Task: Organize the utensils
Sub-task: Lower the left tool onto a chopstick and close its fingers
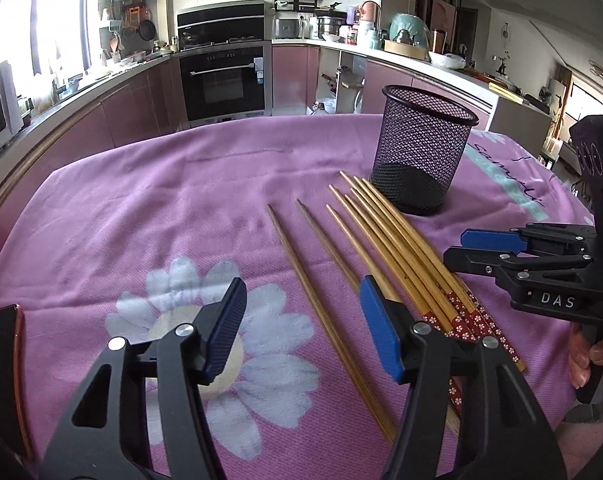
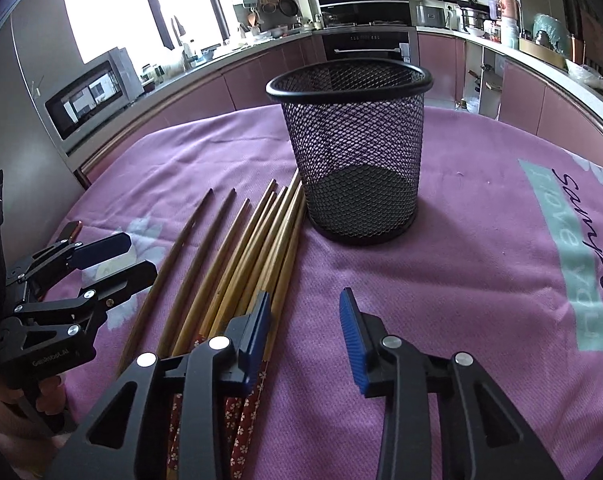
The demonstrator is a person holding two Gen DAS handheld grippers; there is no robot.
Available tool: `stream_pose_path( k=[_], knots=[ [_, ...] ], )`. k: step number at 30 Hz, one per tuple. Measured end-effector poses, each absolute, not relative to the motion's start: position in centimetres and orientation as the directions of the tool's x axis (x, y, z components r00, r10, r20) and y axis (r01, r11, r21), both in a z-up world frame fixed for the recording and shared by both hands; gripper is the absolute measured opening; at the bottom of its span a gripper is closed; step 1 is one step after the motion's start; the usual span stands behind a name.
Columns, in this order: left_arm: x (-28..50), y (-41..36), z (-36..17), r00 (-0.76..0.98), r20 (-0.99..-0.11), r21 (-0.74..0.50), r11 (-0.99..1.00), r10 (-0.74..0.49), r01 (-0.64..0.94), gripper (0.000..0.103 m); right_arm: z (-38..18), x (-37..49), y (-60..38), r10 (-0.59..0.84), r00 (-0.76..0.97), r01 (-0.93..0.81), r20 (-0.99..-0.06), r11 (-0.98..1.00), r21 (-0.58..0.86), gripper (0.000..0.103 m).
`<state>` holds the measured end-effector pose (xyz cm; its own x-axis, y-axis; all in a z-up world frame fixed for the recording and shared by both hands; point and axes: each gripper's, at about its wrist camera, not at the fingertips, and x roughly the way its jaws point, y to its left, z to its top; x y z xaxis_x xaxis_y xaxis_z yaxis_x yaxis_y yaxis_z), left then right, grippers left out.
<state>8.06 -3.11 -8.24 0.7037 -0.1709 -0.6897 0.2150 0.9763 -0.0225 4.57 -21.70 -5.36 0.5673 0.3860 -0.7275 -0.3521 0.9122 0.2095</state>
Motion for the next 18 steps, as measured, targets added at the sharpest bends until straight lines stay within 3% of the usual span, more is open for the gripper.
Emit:
stream_pose_path(
  k=[7, 18],
  knots=[
    [8.5, -3.9, -8.8, 0.688, -0.709, 0.001, 0.976, -0.151, 0.216, 0.057, -5.4, 5.0, -21.6, 0.386, 0.558, -0.348, -0.735, 0.912, 0.215, 0.034],
    [9.8, -3.7, -9.8, 0.626, -0.762, -0.021, 0.973, -0.163, 0.228, 0.044, -5.3, 5.7, -19.7, 0.316, 0.560, -0.365, -0.765, 0.924, 0.115, 0.028]
  ],
)
